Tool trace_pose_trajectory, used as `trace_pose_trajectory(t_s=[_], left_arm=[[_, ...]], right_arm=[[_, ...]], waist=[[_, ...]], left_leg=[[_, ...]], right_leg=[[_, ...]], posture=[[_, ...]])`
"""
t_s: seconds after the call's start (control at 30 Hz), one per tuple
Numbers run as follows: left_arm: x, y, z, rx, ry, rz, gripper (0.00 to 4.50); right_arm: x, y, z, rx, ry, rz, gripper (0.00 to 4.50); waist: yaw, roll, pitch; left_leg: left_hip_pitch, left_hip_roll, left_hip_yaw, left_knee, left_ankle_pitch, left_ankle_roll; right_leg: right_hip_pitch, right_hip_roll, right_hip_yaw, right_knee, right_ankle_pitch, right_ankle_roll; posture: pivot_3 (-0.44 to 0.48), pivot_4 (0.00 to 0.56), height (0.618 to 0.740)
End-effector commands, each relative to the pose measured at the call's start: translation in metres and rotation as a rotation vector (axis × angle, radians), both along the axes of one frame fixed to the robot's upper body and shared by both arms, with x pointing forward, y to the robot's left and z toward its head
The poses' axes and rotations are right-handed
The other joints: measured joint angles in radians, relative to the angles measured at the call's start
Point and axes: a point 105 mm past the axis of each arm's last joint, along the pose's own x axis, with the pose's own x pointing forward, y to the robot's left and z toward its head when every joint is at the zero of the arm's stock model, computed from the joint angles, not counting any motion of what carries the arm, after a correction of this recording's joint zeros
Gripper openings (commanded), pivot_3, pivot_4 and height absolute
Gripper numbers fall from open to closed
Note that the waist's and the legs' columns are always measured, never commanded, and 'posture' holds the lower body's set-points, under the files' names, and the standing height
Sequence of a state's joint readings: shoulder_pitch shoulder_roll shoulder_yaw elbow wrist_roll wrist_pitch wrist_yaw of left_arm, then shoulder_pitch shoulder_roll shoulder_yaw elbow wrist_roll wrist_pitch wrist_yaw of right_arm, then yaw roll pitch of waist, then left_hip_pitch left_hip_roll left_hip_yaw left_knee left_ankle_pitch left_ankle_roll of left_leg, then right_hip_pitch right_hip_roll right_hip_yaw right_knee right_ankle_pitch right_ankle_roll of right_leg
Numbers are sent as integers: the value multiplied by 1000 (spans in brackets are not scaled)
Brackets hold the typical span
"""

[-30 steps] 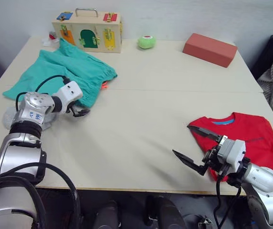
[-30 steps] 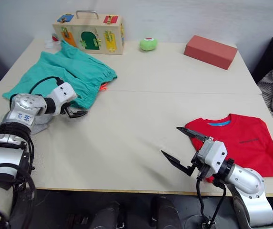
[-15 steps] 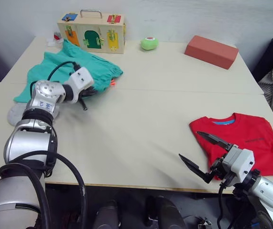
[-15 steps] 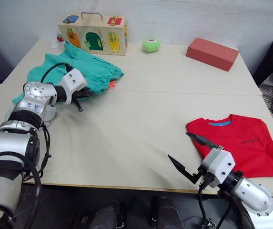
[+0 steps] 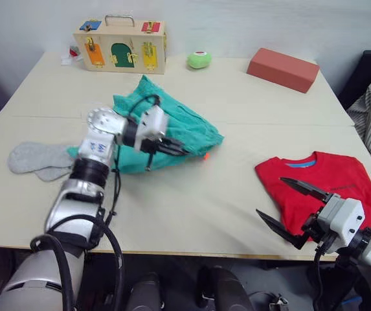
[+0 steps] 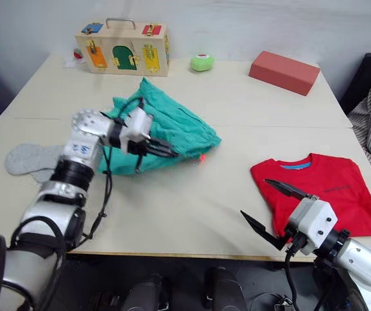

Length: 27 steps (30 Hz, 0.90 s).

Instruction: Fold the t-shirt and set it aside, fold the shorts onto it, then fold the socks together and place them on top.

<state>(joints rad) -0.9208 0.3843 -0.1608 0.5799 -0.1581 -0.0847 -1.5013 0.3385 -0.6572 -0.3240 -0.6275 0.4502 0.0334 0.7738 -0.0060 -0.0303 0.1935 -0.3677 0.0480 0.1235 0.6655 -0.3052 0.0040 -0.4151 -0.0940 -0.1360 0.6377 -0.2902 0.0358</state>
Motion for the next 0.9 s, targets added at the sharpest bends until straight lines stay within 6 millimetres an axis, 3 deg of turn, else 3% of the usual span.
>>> trace_pose_trajectory(t_s=[0.03,0.17,0.3,0.4,0.5,0.57,0.67,0.73,0.8,0.9], left_arm=[[-36,-24,-5,-58,123,-112,238],[-50,-34,-9,-104,184,-87,1293],[-57,-24,-8,-130,257,7,2631],[-67,5,-1,-134,232,47,3592],[-63,43,-1,-89,121,133,4485],[-61,64,-8,-27,50,173,4485],[-53,127,-28,129,-68,312,4485],[-56,157,-43,241,-109,347,4485],[-60,179,-57,361,-143,346,4485],[-48,195,-55,331,-158,459,4485]], right_arm=[[-4,12,13,10,-20,52,4500],[-4,22,9,-2,14,87,4500],[2,38,2,-21,49,128,4500],[7,50,-4,-51,62,156,4500],[9,64,-16,-90,85,202,4500],[9,70,-25,-102,116,222,4500],[15,82,-50,-178,161,243,4500],[22,85,-56,-169,158,216,4500],[26,88,-62,-164,157,209,4500],[30,91,-71,-215,129,222,4500]], waist=[[3,0,0],[9,0,0],[4,1,0],[-5,1,0],[2,1,0],[6,1,0],[6,1,0],[5,1,0],[6,1,0],[13,1,0]], left_leg=[[0,0,0,0,0,0],[-1,0,-1,1,0,0],[0,-1,-2,1,-1,2],[0,1,-1,-1,-1,0],[0,2,-2,-1,1,-3],[0,2,-3,-1,0,-3],[0,1,-2,-1,-2,0],[-2,1,-1,-1,-3,2],[-5,1,-1,-1,-4,2],[-7,0,0,-1,-4,2]], right_leg=[[0,0,0,1,0,0],[-1,0,0,1,0,-1],[0,-1,0,1,0,0],[-1,0,1,1,-1,-1],[-3,0,0,4,-2,-4],[-4,0,0,5,-3,-5],[-3,-1,0,5,-3,-5],[-6,-1,0,5,-3,-5],[-9,-1,0,5,-3,-6],[-12,-3,0,6,-3,-6]], posture=[[0,150,740],[0,150,740],[0,150,740],[0,150,740],[0,150,740],[0,150,740],[0,150,740],[0,150,740],[0,150,740],[0,150,740]])
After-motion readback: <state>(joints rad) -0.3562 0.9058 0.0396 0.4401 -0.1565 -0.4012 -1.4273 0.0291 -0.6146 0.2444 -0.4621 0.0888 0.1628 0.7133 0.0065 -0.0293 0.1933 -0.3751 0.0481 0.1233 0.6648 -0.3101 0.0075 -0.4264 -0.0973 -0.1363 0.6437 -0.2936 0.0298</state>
